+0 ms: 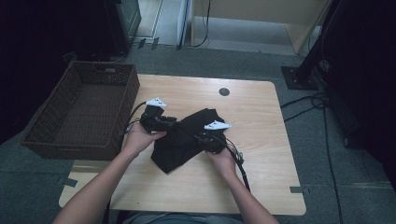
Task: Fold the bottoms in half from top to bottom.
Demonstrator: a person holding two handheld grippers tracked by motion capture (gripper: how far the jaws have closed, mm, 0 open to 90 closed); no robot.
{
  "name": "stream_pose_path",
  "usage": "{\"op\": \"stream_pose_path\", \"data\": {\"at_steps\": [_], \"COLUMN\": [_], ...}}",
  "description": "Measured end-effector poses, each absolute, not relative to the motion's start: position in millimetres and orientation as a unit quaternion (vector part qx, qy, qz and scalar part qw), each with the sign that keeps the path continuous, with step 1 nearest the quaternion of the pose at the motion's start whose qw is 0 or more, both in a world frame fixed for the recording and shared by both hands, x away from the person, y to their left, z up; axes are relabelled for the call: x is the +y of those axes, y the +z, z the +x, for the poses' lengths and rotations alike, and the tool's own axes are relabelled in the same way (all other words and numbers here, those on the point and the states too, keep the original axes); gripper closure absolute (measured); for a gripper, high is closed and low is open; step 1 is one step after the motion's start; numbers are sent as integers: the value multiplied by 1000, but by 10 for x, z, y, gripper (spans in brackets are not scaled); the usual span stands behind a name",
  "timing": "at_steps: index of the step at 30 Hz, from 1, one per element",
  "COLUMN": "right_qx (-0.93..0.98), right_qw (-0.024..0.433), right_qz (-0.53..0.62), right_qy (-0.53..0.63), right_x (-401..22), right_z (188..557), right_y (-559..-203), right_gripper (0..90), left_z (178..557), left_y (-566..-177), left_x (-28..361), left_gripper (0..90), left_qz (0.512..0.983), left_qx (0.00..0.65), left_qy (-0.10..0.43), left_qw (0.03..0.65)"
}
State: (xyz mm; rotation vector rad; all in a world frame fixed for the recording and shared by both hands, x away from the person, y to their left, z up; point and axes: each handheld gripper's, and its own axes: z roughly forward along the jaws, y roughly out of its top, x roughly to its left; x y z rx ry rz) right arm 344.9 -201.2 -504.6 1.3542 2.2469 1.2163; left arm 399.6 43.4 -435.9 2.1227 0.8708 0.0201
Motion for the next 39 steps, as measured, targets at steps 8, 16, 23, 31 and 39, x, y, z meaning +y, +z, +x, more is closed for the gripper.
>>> {"op": "stream_pose_path", "data": {"at_steps": [8, 16, 23, 31, 39], "right_qx": [779, 779, 755, 781, 783], "right_qw": [121, 140, 181, 172, 176], "right_qz": [465, 457, 460, 445, 455], "right_qy": [402, 406, 431, 402, 386], "right_x": [-2056, -2070, -2152, -2136, -2262], "right_z": [3388, 3395, 3678, 3798, 3601], "right_y": [-5077, -5024, -4884, -5017, -5121], "right_gripper": [681, 690, 666, 690, 751], "left_z": [3837, 3620, 3558, 3433, 3574], "left_y": [-4577, -4805, -4831, -4869, -4944], "left_x": [399, 394, 368, 449, 418], "left_gripper": [765, 734, 687, 662, 762], "left_qz": [850, 843, 840, 839, 844], "left_qx": [338, 339, 343, 344, 342], "left_qy": [-13, 2, -2, -3, 12], "left_qw": [403, 418, 420, 422, 414]}}
